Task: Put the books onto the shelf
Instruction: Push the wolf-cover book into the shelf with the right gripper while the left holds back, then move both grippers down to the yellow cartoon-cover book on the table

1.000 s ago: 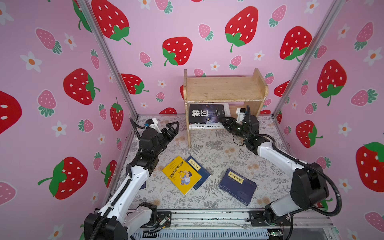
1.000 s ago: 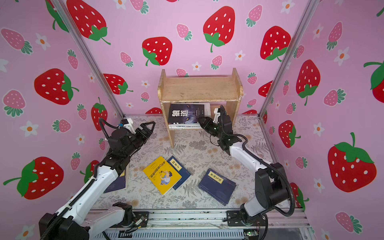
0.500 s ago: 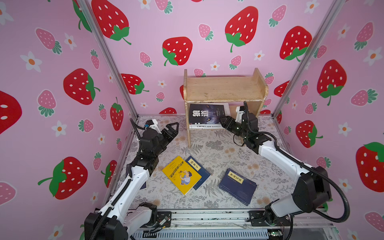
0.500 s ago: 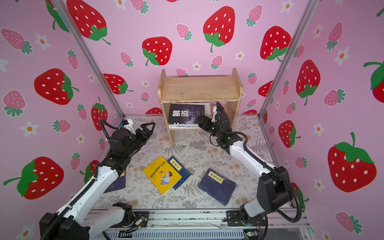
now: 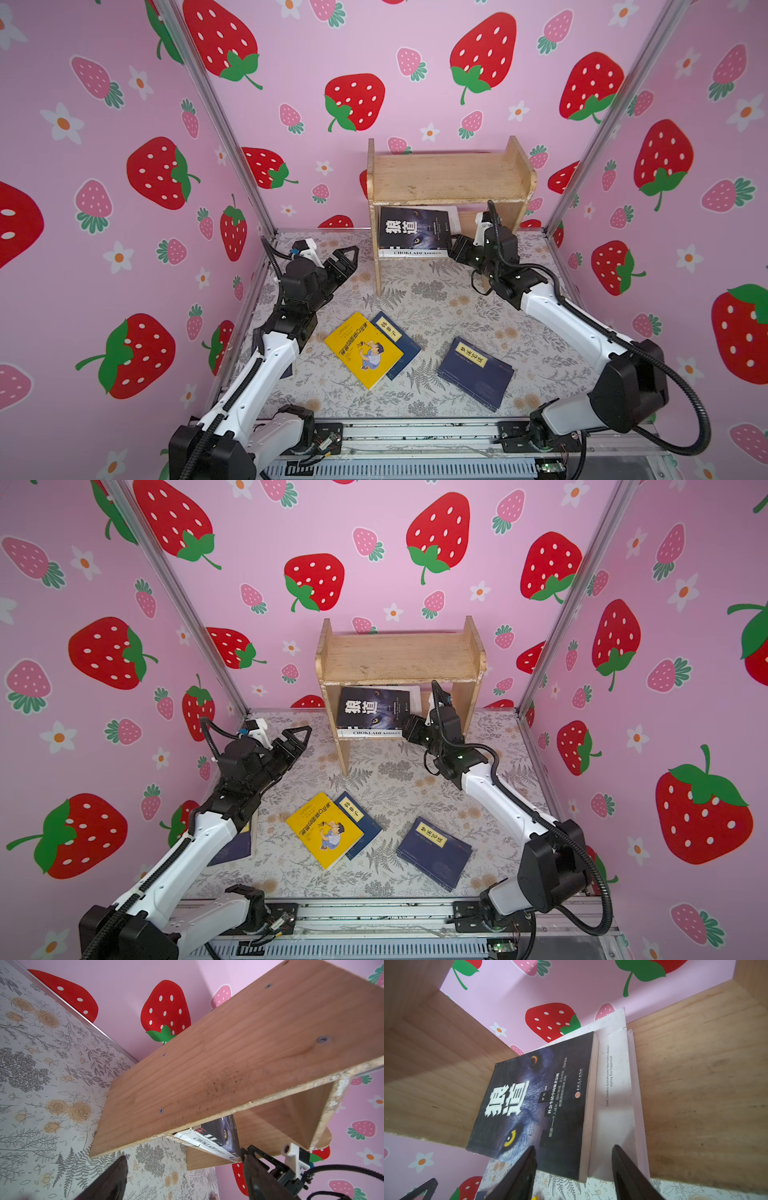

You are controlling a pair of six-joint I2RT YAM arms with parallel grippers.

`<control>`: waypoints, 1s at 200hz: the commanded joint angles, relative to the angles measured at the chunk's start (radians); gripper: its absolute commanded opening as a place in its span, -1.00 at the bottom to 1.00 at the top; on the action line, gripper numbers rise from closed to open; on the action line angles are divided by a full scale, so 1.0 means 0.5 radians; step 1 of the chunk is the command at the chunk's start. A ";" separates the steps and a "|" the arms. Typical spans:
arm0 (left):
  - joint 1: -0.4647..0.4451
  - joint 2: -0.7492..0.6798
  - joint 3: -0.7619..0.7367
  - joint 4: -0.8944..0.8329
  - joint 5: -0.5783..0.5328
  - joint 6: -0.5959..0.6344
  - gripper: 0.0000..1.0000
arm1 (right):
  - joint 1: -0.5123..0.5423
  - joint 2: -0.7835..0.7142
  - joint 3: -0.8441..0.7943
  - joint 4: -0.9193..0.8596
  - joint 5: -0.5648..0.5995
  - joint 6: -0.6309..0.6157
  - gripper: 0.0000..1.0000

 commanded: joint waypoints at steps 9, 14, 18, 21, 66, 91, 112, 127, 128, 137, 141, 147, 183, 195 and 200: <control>0.003 -0.027 0.032 -0.341 0.162 0.266 0.91 | 0.071 -0.188 0.041 -0.112 0.020 -0.304 0.27; 0.003 -0.030 0.014 -0.376 0.185 0.288 0.93 | 0.087 -0.228 0.026 -0.165 0.053 -0.338 0.31; -0.005 -0.031 -0.006 -0.390 0.207 0.303 0.96 | 0.102 -0.265 0.009 -0.204 0.080 -0.364 0.36; -0.010 -0.035 -0.022 -0.397 0.221 0.313 0.98 | 0.110 -0.292 -0.003 -0.233 0.101 -0.380 0.39; -0.260 -0.045 -0.172 -0.506 0.302 0.479 0.99 | 0.173 -0.727 -0.419 -0.603 0.310 -0.202 0.66; -0.436 -0.034 -0.195 -0.601 0.200 0.542 0.99 | 0.177 -0.931 -0.771 -0.640 0.364 0.045 0.68; -0.481 -0.035 -0.278 -0.693 0.029 0.456 0.99 | 0.197 -1.003 -1.019 -0.509 0.259 0.170 0.66; -0.481 -0.059 -0.377 -0.812 -0.153 0.285 0.99 | 0.242 -0.982 -1.128 -0.387 0.188 0.184 0.65; -0.483 -0.063 -0.385 -0.816 -0.172 0.273 0.99 | 0.246 -0.977 -1.139 -0.378 0.188 0.183 0.65; -0.483 -0.094 -0.459 -0.883 -0.278 0.164 0.99 | 0.296 -0.926 -1.177 -0.289 0.152 0.158 0.64; -0.483 -0.109 -0.492 -0.914 -0.315 0.108 0.99 | 0.312 -0.894 -1.183 -0.245 0.143 0.147 0.64; -0.482 -0.136 -0.547 -0.949 -0.355 0.033 0.99 | 0.342 -0.848 -1.187 -0.208 0.131 0.136 0.64; -0.485 -0.405 -0.819 -1.103 -0.454 -0.280 0.99 | 0.581 -0.420 -1.076 0.093 0.034 -0.027 0.58; -0.485 -0.534 -0.890 -1.174 -0.491 -0.345 0.99 | 0.662 -0.271 -0.991 0.157 0.027 -0.097 0.57; -0.485 -0.589 -0.915 -1.200 -0.507 -0.367 0.99 | 0.698 -0.199 -0.946 0.173 0.023 -0.130 0.57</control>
